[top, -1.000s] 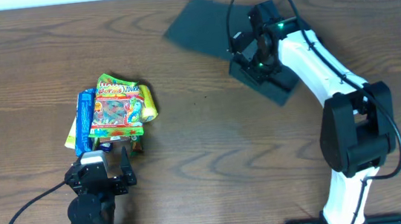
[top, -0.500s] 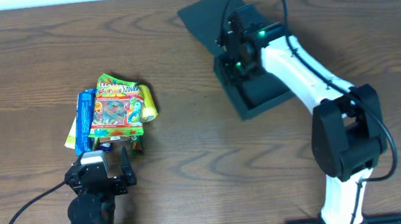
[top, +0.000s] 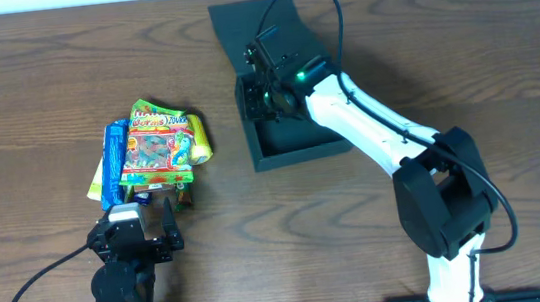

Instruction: Pack container

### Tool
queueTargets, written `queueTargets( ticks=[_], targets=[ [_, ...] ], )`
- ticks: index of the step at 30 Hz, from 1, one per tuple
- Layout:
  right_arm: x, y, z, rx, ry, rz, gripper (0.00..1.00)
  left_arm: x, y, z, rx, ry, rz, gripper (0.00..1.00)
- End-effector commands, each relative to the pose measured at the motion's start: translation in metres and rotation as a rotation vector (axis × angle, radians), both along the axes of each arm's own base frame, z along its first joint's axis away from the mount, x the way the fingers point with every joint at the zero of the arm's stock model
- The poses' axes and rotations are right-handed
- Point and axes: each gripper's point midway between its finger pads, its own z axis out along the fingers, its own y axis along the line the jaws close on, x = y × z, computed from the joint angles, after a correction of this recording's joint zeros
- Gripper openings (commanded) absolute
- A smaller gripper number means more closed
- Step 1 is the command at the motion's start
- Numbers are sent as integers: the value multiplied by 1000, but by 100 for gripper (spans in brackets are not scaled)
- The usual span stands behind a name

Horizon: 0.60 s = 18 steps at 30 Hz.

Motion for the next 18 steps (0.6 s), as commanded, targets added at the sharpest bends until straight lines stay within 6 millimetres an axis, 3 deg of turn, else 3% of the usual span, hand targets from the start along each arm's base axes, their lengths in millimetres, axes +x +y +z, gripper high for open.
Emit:
queueTargets(
  ticks=[1,2,7,11,14,18],
  targets=[
    [-4,7,-1,24,21,-11,80,-2,4,-12,-4,32,27,95],
    [-4,9,-1,26,19,-7,99,-2,4,-12,-4,32,27,95],
    [2,6,14,48,-10,-9,99,-2,4,-12,-4,32,27,95],
    [16,-16,55,9,-182,88,99,-2,4,-12,-4,32,27,95],
    [24,-52,70,-184,-328,192,99,-2,4,-12,-4,32,27,95],
    [32,-125,64,-536,-333,97,99,-2,4,-12,-4,32,27,95]
  ],
)
